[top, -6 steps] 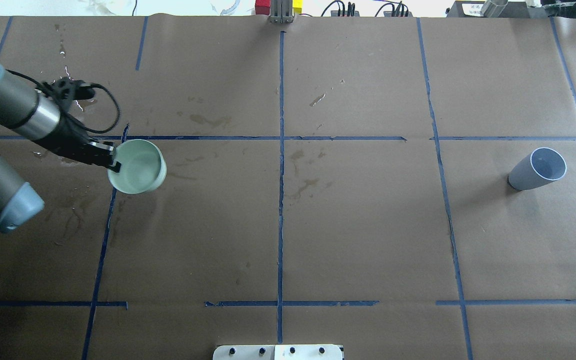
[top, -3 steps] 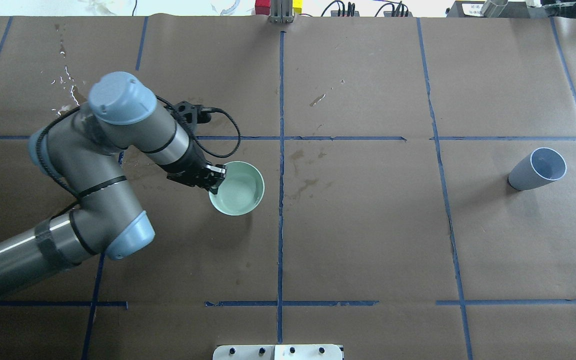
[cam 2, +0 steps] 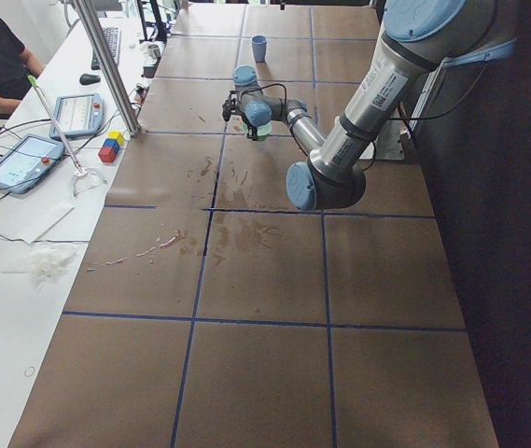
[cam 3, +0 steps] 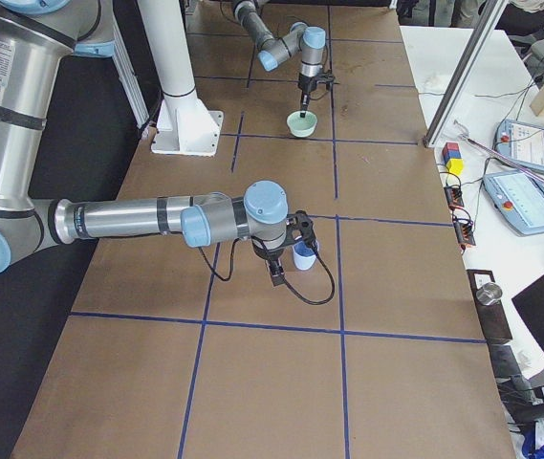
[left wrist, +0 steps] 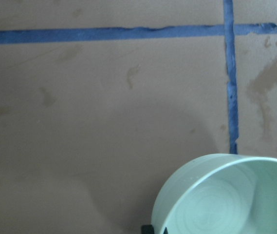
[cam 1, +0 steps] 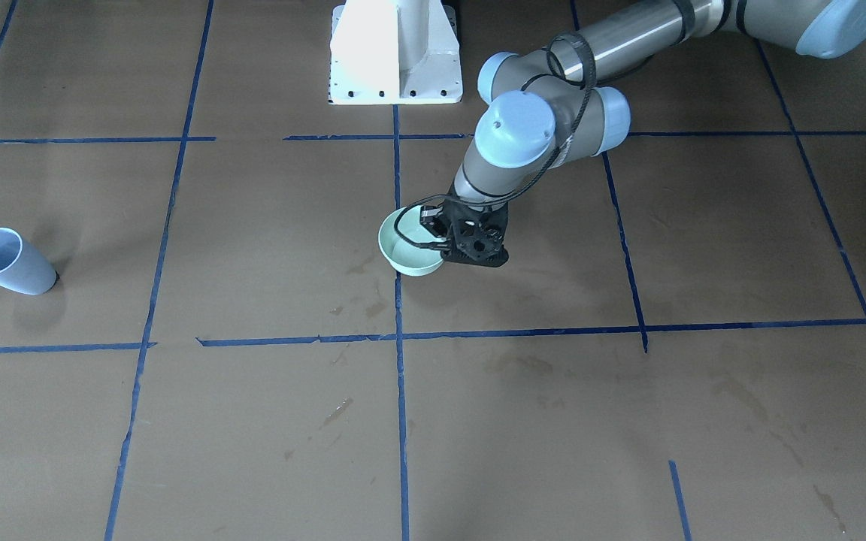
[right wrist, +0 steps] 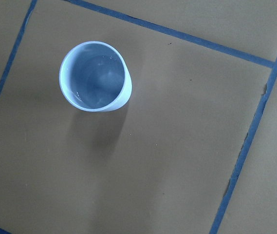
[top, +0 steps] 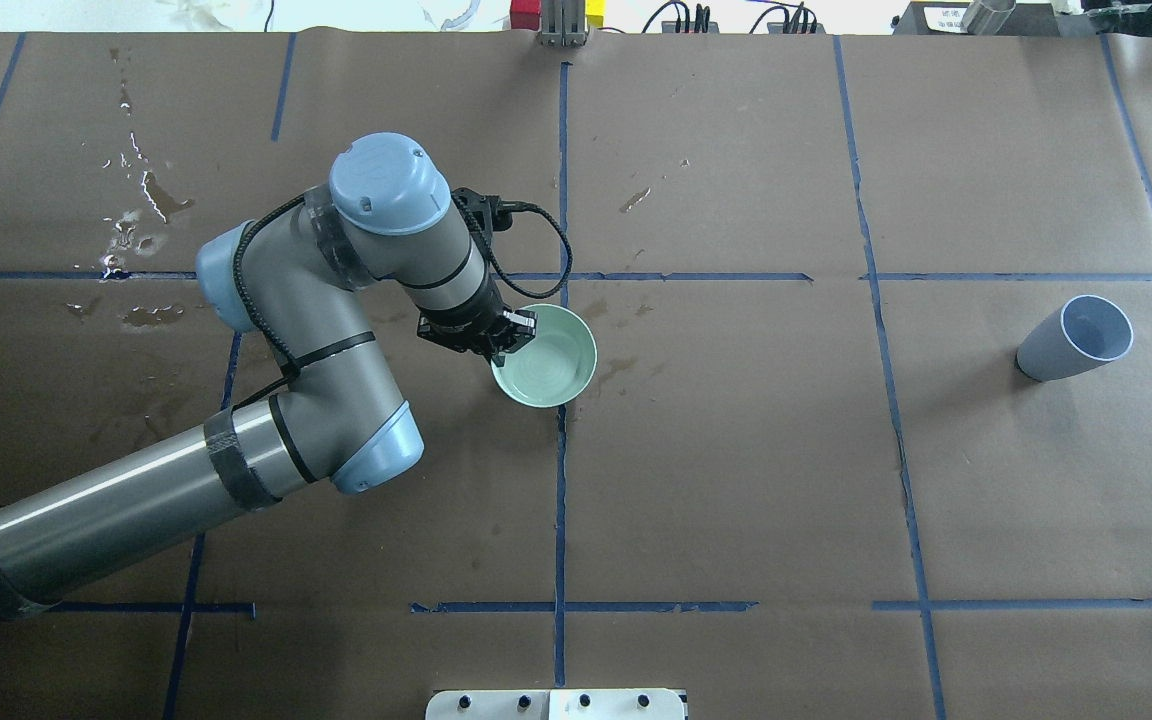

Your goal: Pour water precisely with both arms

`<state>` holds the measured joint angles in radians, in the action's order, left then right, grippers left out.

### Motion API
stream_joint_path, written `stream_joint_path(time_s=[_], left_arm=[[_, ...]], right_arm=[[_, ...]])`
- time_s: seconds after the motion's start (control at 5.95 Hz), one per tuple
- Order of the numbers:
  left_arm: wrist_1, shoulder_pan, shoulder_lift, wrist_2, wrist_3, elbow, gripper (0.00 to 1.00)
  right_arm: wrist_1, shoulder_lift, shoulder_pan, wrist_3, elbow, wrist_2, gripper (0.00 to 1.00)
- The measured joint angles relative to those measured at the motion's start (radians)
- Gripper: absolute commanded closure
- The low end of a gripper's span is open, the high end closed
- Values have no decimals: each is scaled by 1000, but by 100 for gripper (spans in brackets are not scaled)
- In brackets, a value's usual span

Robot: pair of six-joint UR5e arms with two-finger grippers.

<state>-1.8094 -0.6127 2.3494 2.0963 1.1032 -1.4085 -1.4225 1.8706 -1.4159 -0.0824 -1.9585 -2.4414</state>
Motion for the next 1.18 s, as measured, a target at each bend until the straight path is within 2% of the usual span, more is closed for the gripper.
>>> stream_joint_path(time_s=[0.5, 0.67, 0.84, 1.18], left_arm=[[-72, 1, 32, -7, 3, 80, 91], [-75, 1, 34, -7, 3, 82, 23], [-90, 0, 34, -7, 3, 84, 0], [-191, -7, 30, -7, 59, 85, 0]], right_arm=[[14, 6, 0, -2, 0, -1, 0], [23, 7, 0, -3, -1, -1, 0], [32, 9, 0, -3, -2, -1, 0], [45, 9, 1, 1, -3, -1, 0]])
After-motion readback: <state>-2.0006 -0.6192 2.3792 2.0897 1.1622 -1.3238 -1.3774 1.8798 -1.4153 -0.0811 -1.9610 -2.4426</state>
